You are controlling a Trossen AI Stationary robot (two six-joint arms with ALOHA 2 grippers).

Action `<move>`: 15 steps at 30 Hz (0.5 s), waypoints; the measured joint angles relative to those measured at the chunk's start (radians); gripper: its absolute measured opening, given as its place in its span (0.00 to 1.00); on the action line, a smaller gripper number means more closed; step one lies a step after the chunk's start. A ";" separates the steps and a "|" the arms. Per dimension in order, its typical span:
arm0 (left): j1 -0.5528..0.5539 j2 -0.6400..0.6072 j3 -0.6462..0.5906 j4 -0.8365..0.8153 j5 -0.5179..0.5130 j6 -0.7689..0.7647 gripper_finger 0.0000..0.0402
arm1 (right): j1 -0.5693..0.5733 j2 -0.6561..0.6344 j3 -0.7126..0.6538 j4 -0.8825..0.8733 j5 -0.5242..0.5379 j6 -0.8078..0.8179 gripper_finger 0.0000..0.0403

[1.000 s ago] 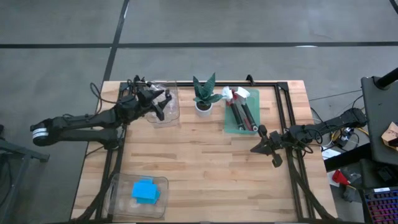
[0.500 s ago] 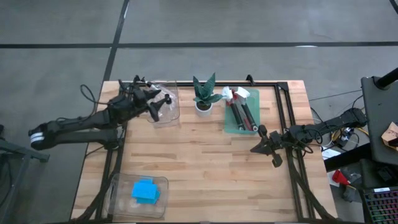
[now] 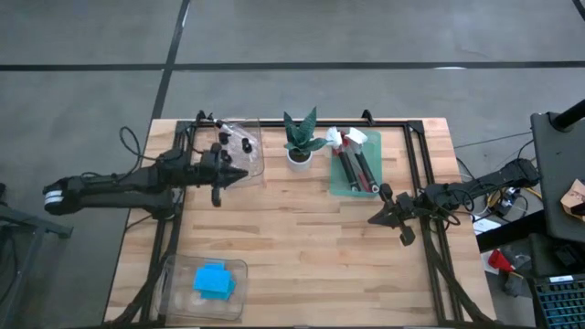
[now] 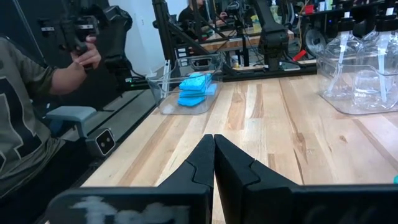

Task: Pick & Place Kitchen Sink Supplies
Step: Return to Home Position

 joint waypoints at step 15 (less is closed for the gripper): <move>-0.113 -0.357 -0.236 -0.044 -0.073 0.076 0.00 | 0.000 0.000 0.000 0.000 0.000 0.000 0.02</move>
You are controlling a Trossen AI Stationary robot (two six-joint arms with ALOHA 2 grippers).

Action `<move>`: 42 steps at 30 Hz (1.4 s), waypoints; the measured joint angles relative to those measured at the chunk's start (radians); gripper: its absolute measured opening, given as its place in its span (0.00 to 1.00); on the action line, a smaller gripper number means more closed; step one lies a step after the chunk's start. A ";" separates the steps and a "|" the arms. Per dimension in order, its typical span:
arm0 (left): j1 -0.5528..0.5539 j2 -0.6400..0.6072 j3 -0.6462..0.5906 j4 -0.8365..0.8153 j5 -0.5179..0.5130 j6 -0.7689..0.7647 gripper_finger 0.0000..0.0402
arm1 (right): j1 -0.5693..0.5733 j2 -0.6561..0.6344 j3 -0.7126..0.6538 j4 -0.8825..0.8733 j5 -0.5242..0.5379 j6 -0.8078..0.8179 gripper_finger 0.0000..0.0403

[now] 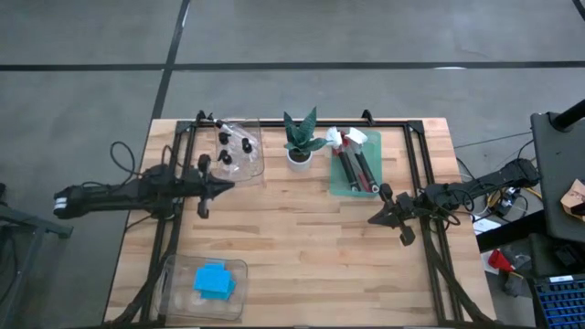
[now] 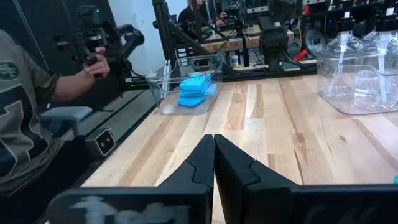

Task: Pick & Place Kitchen Sink Supplies
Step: Return to Home Position

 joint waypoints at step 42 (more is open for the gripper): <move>-0.001 -0.220 -0.159 -0.088 0.094 -0.171 0.00 | 0.000 0.000 0.000 -0.006 0.000 0.000 0.02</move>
